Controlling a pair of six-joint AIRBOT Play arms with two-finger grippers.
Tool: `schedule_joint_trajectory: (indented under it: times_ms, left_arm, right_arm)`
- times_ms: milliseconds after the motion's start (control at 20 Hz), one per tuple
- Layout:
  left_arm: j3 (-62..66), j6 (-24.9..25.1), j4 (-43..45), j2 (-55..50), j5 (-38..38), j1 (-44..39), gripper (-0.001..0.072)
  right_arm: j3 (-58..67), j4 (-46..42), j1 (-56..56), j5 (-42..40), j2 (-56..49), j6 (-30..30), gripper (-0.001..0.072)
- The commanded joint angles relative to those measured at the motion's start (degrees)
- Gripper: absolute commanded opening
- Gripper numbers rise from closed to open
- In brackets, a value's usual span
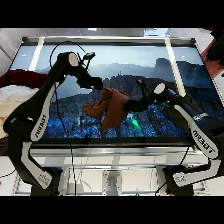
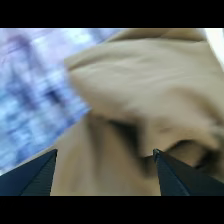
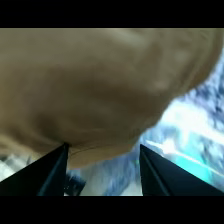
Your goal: Fold the shirts.
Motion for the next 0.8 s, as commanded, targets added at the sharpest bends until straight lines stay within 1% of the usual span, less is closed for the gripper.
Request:
schedule_joint_trajectory:
  times_ms: [0, 100, 150, 200, 250, 300, 400, 450, 650, 750]
  left_arm:
    - [-0.2, -0.2, 3.1, -0.5, -4.2, 2.7, 0.0694]
    - [-1.9, 1.2, 2.9, -0.6, -4.4, 3.2, 0.0694]
    - [-3.1, 2.6, 3.0, -0.6, -4.4, 3.2, 0.0693]
    - [-4.7, 3.9, 3.0, -0.7, -4.5, 3.2, 0.0693]
    - [-6.4, 5.1, 3.0, -1.0, -5.3, 3.2, 0.0693]
    - [-8.1, 6.6, 3.0, -1.4, -6.4, 3.3, 0.0693]
    - [-11.2, 9.6, 3.1, -2.1, -7.7, 3.3, 0.0693]
    - [-12.6, 10.2, 3.1, -2.3, -7.2, 3.3, 0.0693]
    - [-15.9, 10.4, 3.4, -2.5, -3.6, 3.3, 0.0693]
    - [-15.9, 10.4, 3.5, -2.6, -3.3, 3.3, 0.0692]
  right_arm:
    - [-2.7, 2.4, 1.7, -7.5, -0.3, -0.2, 0.0505]
    - [-2.7, 2.6, 1.7, -7.9, -0.6, -0.2, 0.0504]
    - [-2.7, 3.5, 1.7, -8.3, -1.0, -0.2, 0.0488]
    - [-2.7, 4.7, 1.7, -8.6, -1.4, -0.3, 0.0387]
    - [-2.7, 6.3, 1.7, -9.4, -1.5, -1.4, 0.0173]
    - [-2.6, 7.1, 1.7, -10.3, -1.5, -2.3, 0.0038]
    - [-2.1, 8.1, 1.0, -11.1, -1.3, -3.5, 0.0031]
    - [-1.4, 7.8, 0.3, -10.5, -1.3, -3.5, 0.0031]
    - [2.2, 7.6, -4.6, -3.6, -1.2, -3.5, 0.0030]
    - [2.9, 7.6, -6.9, -1.6, -0.4, -3.5, 0.0030]
